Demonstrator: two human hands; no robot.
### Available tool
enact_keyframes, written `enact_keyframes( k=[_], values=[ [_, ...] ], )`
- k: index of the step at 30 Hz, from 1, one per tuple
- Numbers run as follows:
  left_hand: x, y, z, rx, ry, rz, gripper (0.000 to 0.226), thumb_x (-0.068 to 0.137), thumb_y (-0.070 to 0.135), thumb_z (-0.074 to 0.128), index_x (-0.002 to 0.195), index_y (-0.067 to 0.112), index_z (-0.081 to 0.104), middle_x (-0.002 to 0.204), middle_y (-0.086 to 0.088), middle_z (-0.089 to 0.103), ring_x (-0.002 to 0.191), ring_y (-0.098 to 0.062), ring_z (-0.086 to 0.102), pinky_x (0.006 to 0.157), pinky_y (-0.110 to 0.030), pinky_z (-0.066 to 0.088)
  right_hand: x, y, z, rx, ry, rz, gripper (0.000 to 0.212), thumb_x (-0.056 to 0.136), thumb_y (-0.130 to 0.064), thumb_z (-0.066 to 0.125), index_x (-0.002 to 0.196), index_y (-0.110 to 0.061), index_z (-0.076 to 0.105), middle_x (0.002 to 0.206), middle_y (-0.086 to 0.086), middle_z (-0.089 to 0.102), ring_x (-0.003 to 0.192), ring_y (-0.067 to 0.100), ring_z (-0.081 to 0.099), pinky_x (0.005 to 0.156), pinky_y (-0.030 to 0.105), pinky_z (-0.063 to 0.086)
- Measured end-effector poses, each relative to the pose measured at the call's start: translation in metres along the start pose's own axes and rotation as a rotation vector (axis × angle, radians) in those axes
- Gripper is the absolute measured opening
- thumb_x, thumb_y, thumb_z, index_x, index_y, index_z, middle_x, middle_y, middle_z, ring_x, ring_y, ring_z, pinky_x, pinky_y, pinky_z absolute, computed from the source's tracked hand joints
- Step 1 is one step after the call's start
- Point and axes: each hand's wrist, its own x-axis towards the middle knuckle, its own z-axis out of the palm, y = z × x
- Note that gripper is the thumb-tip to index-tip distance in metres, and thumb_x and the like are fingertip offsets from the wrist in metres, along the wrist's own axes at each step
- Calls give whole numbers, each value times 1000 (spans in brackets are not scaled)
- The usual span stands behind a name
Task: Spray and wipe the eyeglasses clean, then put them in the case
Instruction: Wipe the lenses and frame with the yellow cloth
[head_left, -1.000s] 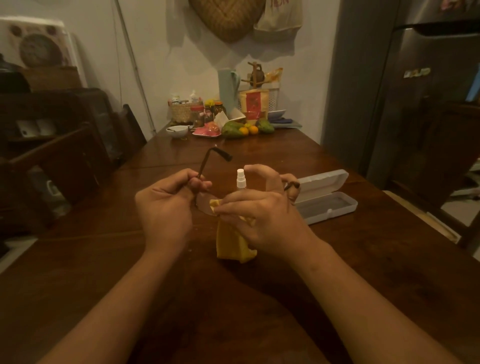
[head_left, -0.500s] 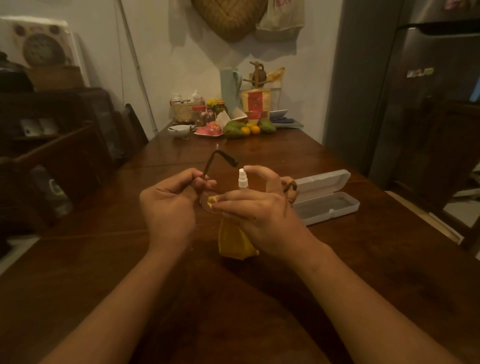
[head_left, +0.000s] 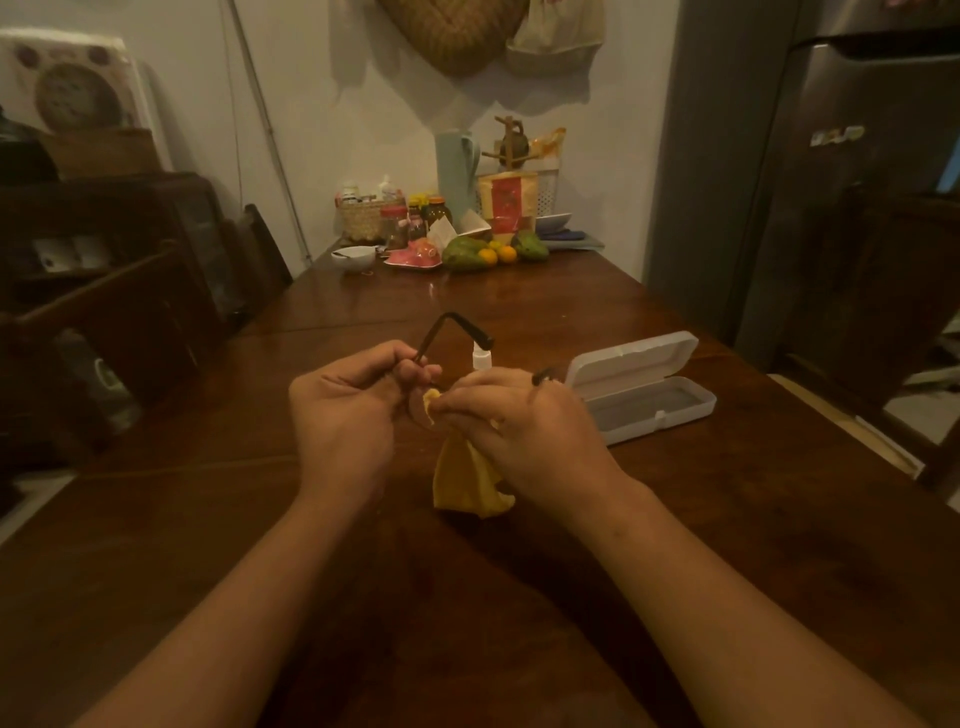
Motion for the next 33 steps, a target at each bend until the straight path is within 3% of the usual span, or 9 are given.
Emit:
enact_keyframes(
  k=[8,12,17,22,24,28,33],
  values=[
    [3,4,-4,-11,29,22,25,87,-8,59,81,12,72,72,2,74,77,-20,75,68,-27,59,-2,4,-11,-143,121,40,17,92,-35,66,107,-32,75,108,-13,72,119,10,58,107,54,33],
    [3,6,-2,-48,52,2,13,86,-2,61,83,5,71,72,-2,73,76,-20,74,67,-26,59,-2,5,-12,-145,123,94,19,91,-40,64,106,-36,74,111,-16,72,130,13,52,114,57,23],
    [2,9,-2,-56,24,16,16,75,17,65,84,6,71,71,-1,72,77,-21,74,69,-30,60,-1,4,-10,-174,104,2,20,92,-43,59,107,-42,72,117,-20,69,135,19,48,112,63,14],
    [6,10,-6,-84,64,16,5,81,5,64,81,4,69,71,-4,68,76,-22,72,70,-31,59,-3,9,-17,-204,123,-23,20,91,-44,61,107,-41,73,114,-20,71,133,19,51,113,63,14],
    [9,9,-7,-70,76,19,13,87,-3,61,81,5,69,70,-2,69,77,-23,72,71,-31,59,-3,9,-19,-203,132,-31,20,90,-44,61,105,-40,74,111,-19,72,131,18,53,113,63,14],
    [11,11,-9,-64,116,45,10,88,-7,59,91,-4,69,75,-9,67,74,-20,72,70,-27,58,-6,9,-23,-208,139,-45,16,89,-45,64,98,-38,76,101,-18,75,128,13,55,116,58,12],
    [15,13,-14,-69,140,59,13,88,-6,60,83,3,69,68,1,70,74,-20,72,72,-30,59,-5,8,-27,-295,73,-44,12,89,-44,68,97,-40,76,100,-19,75,132,15,51,115,56,6]
  ],
)
